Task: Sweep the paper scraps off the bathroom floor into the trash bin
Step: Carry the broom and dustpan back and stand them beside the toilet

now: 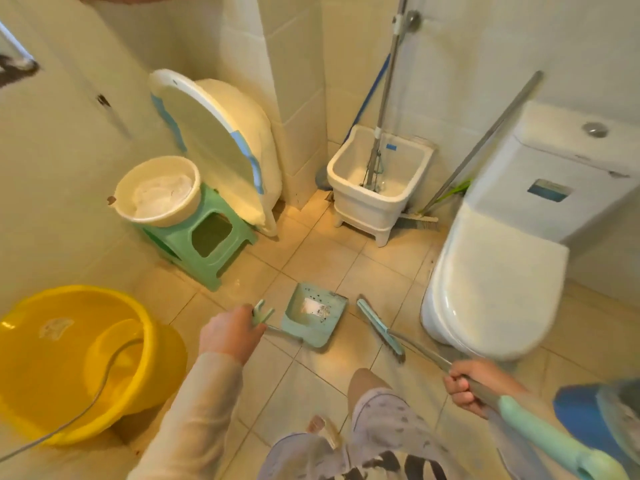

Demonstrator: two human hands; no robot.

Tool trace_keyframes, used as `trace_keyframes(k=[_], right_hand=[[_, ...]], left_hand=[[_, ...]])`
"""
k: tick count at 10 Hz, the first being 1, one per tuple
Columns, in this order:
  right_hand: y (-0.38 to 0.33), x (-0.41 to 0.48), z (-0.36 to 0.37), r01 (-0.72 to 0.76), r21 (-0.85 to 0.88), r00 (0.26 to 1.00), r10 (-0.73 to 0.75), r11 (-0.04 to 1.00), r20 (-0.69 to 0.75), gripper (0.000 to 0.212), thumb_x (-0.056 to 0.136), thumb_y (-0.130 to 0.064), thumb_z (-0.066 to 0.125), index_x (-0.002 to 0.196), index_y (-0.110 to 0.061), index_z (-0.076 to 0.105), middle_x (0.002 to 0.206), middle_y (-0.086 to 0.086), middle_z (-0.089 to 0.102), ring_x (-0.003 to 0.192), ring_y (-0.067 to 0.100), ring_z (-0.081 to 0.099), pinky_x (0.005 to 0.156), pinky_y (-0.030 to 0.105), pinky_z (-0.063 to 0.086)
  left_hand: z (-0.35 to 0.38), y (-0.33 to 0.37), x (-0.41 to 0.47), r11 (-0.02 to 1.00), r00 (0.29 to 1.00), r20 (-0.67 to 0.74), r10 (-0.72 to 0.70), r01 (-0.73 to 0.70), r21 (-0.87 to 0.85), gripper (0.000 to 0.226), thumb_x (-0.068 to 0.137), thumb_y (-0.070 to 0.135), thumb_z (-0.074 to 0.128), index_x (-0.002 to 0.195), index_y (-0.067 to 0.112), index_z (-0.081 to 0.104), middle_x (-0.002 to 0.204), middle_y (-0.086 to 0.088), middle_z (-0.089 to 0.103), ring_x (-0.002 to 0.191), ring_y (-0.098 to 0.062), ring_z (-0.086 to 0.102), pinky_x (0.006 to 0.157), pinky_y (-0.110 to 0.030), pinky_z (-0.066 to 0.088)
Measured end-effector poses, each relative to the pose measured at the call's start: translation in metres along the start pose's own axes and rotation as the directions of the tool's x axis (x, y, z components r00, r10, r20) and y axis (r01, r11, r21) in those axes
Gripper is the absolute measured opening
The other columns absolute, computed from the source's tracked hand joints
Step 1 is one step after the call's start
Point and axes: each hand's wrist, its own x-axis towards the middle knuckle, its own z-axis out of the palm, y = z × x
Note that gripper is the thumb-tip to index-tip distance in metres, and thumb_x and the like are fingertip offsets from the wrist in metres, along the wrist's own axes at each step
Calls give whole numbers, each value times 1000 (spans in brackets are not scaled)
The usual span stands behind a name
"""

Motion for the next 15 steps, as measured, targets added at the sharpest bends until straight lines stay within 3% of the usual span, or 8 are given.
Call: trace_keyframes(k=[4,7,9,10,12,13,14,15], right_hand=[[-93,31,33,37,453,999,-23,891,-36,27,89,6,21,74,-14,31,34,3,32,20,10,33,26,9,27],[-181,34,56,78,633,995,-101,771,1,18,91,1,22,82,-6,35,36,3,35,21,11,36,26,10,31],[-234,37,83,-5,746,991,-98,666,95,17,80,2,32,71,-3,46,34,4,41,22,15,43,29,14,41],[-253,41,98,8,680,990,-101,734,97,17,67,8,46,55,-4,49,34,3,48,25,17,51,32,16,46],[-284,58,123,277,891,953,-218,361,-209,50,91,-6,42,44,-1,59,53,13,57,32,21,59,36,23,51],[-313,57,137,402,862,911,-225,310,-345,33,99,-4,29,75,-4,52,38,11,60,32,19,61,42,23,53],[-331,49,136,301,906,948,-199,298,-250,19,98,-11,36,83,-7,47,59,9,68,30,21,59,44,18,52],[-348,41,122,71,946,988,-156,318,-22,15,94,-33,49,94,-18,49,81,0,65,29,21,58,25,18,40]], left_hand=[[-28,111,154,881,905,133,405,-425,207,24,88,43,57,103,24,60,73,7,56,70,-15,55,59,-25,45],[-66,217,246,682,747,262,611,-665,305,27,88,44,57,105,23,61,88,2,63,83,-18,61,64,-27,47],[-87,290,303,438,570,319,757,-806,399,31,87,39,58,112,21,63,108,-4,67,99,-25,64,83,-35,54],[-98,322,329,283,448,364,817,-861,423,32,87,40,56,112,20,62,111,-6,66,103,-28,63,83,-38,51],[-117,383,359,-83,171,530,830,-903,422,29,89,37,56,110,18,64,106,-8,67,97,-30,65,80,-36,51],[-120,410,365,-293,42,626,779,-858,422,28,90,38,55,108,19,64,102,-5,68,93,-28,65,76,-35,51],[-120,438,368,-453,-80,675,733,-798,397,29,90,39,57,113,22,63,99,-4,68,91,-27,65,76,-35,52],[-119,463,370,-567,-181,678,712,-719,403,28,91,42,55,113,24,60,95,-3,68,87,-27,65,64,-32,43]])
